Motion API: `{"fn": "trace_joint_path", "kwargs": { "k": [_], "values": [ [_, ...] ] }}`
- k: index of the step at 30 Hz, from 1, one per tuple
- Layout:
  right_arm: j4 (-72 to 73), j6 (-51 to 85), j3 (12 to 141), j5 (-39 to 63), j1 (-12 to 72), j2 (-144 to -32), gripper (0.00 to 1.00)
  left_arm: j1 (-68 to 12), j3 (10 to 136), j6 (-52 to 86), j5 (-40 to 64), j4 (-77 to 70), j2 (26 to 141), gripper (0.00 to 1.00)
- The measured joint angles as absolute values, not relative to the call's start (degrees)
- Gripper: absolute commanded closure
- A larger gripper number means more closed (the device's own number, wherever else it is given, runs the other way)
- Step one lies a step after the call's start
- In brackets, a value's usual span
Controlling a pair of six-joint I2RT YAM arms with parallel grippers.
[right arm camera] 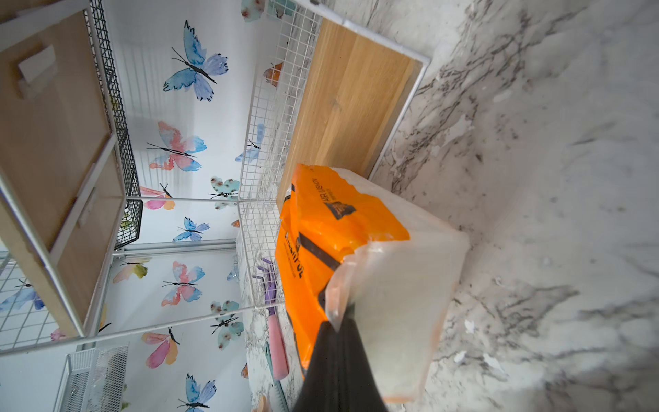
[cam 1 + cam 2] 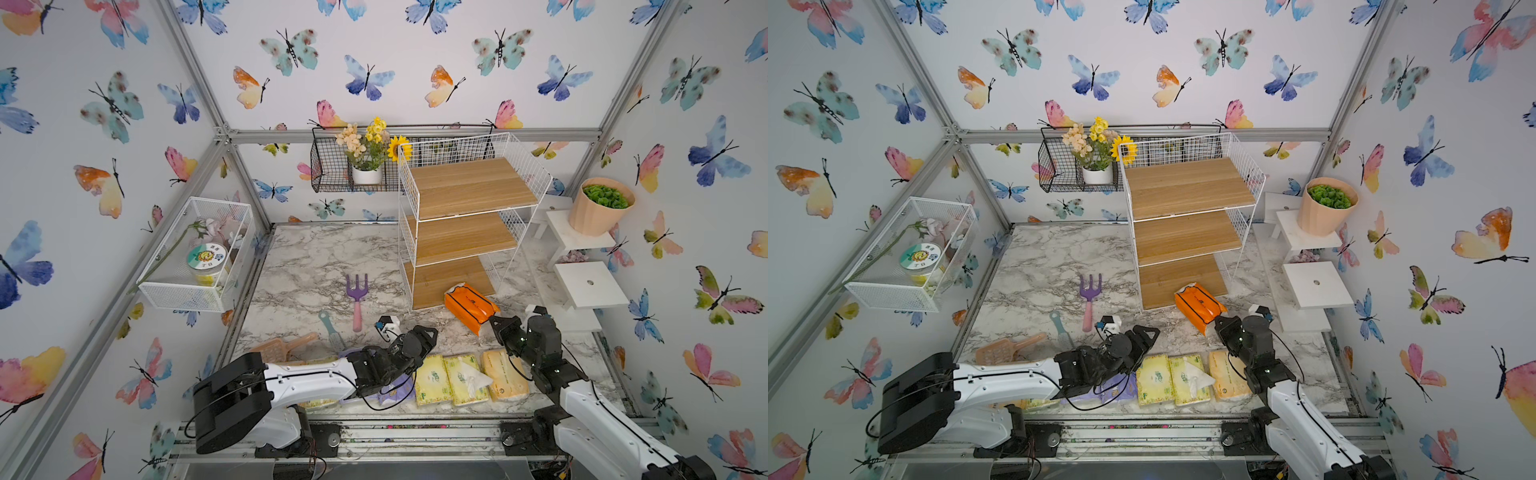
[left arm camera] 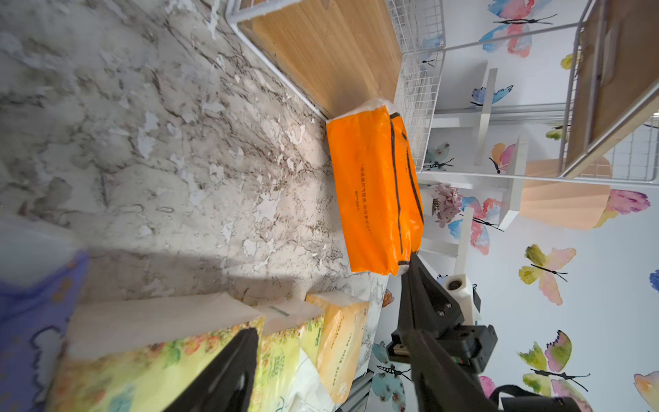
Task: Remove the tissue boxes from the shelf
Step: Pick up a box of tissues from the shelf, then place the box of tissues at the center of the board.
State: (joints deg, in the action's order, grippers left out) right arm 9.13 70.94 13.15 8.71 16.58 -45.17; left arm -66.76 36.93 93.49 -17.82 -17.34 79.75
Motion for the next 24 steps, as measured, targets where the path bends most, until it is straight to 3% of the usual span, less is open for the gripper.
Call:
{"fn": "trace_joint_path", "kwargs": {
  "k": [2,5,9,17,24],
  "values": [
    [6.7,70.7,12.6,9.2,16.6,-43.4,0.95,-66.8,38.7,93.7,-17.8,-17.3,81.8,0.28],
    [3.7,68.8,12.4,10.2,16.6,-42.8,0.56,-66.8,42.0,93.7,-17.8,-16.9,85.1,0.27],
    [-3.4,62.9,15.8,10.8,16.6,-44.5,0.38,-66.7,46.1,93.6,-17.8,-15.7,89.0,0.27],
    [-10.7,51.4,27.3,1.7,16.6,-45.9,0.24,-66.7,50.6,92.2,-17.0,-12.4,94.3,0.33],
    [-8.4,41.2,34.3,0.4,14.9,-62.4,0.24,-66.4,53.2,88.2,-16.7,-11.3,97.9,0.35]
  ]
}}
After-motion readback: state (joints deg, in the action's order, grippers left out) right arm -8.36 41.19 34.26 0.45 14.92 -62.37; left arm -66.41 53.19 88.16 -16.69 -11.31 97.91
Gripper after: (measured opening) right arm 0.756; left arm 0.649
